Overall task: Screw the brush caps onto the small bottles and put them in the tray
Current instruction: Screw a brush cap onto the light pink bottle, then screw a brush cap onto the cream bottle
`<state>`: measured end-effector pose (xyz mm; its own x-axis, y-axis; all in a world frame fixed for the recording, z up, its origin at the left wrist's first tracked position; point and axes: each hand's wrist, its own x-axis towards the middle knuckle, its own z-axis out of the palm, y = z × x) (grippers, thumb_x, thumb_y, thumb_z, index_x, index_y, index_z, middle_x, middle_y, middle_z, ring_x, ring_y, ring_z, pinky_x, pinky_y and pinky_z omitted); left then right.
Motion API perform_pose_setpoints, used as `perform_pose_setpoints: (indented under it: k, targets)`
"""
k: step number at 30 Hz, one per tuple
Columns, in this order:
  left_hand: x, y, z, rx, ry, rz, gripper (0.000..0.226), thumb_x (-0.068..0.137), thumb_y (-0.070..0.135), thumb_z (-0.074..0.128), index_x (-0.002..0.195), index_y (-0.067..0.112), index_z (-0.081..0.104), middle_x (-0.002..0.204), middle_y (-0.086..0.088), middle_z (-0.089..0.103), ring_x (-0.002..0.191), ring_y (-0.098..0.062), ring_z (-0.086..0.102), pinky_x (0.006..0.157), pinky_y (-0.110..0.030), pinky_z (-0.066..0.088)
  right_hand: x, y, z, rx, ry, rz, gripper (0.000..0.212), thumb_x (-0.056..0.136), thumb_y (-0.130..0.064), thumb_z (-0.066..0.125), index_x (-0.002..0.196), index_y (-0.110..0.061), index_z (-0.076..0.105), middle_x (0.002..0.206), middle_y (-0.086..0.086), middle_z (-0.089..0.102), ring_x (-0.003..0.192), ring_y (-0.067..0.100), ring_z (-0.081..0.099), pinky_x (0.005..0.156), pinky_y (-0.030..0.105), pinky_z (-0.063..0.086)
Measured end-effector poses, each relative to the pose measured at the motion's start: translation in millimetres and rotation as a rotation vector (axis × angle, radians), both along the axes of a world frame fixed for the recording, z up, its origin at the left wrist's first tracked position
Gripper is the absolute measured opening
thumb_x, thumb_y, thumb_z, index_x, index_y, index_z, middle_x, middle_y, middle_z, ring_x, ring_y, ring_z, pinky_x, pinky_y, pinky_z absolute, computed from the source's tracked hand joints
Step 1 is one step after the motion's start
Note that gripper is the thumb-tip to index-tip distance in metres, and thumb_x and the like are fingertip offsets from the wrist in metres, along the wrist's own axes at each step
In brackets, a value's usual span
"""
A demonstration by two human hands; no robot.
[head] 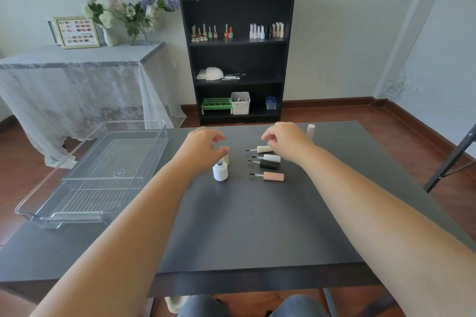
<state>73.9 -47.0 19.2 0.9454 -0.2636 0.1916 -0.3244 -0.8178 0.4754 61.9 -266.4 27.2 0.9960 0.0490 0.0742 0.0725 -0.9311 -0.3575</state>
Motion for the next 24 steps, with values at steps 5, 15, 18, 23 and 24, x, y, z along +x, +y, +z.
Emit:
perform_pose_setpoints:
  k: [5, 15, 18, 23, 24]
  targets:
    - [12.6, -9.8, 2.9, 0.150, 0.128, -0.026, 0.035, 0.089, 0.032, 0.062, 0.120, 0.017, 0.065, 0.117, -0.003, 0.065, 0.108, -0.020, 0.059, 0.082, -0.026, 0.046, 16.1, 14.1, 10.8, -0.163, 0.214, 0.004, 0.034, 0.096, -0.005, 0.052, 0.128, -0.013, 0.060, 0.132, 0.008, 0.056, 0.117, 0.025, 0.056, 0.100, 0.034, 0.046]
    - [22.0, -19.5, 10.5, 0.106, 0.238, 0.054, 0.026, 0.072, 0.019, 0.077, 0.097, 0.014, 0.075, 0.097, -0.004, 0.070, 0.068, -0.016, 0.060, 0.058, -0.025, 0.052, 33.1, 8.5, -4.2, 0.009, 0.126, -0.011, 0.021, 0.091, -0.011, 0.055, 0.102, -0.010, 0.073, 0.104, 0.009, 0.070, 0.091, 0.027, 0.065, 0.079, 0.037, 0.055]
    - [17.1, -21.2, 14.1, -0.107, 0.126, 0.102, 0.024, 0.078, 0.018, 0.067, 0.101, 0.018, 0.072, 0.098, -0.005, 0.065, 0.068, -0.017, 0.061, 0.057, -0.028, 0.054, 22.5, 6.5, -0.6, 0.265, -0.123, -0.059, 0.023, 0.094, -0.022, 0.051, 0.104, -0.017, 0.072, 0.099, 0.000, 0.064, 0.081, 0.015, 0.058, 0.063, 0.024, 0.046]
    - [-13.3, -18.0, 10.5, -0.668, 0.017, 0.029, 0.030, 0.092, 0.033, 0.059, 0.122, 0.036, 0.061, 0.112, 0.007, 0.049, 0.089, -0.013, 0.066, 0.054, -0.025, 0.050, -28.5, 4.9, -6.0, 0.970, -0.283, -0.114, 0.023, 0.096, -0.034, 0.050, 0.102, -0.033, 0.072, 0.069, -0.013, 0.060, 0.060, 0.000, 0.056, 0.060, 0.016, 0.045]
    - [-24.1, -15.8, 6.1, -0.763, 0.036, 0.013, 0.026, 0.092, 0.034, 0.059, 0.117, 0.044, 0.060, 0.112, 0.009, 0.050, 0.088, -0.011, 0.067, 0.054, -0.022, 0.050, -40.8, 5.4, -10.7, 1.115, -0.284, -0.122, 0.023, 0.096, -0.032, 0.051, 0.099, -0.033, 0.074, 0.067, -0.013, 0.059, 0.060, 0.001, 0.055, 0.059, 0.016, 0.046]
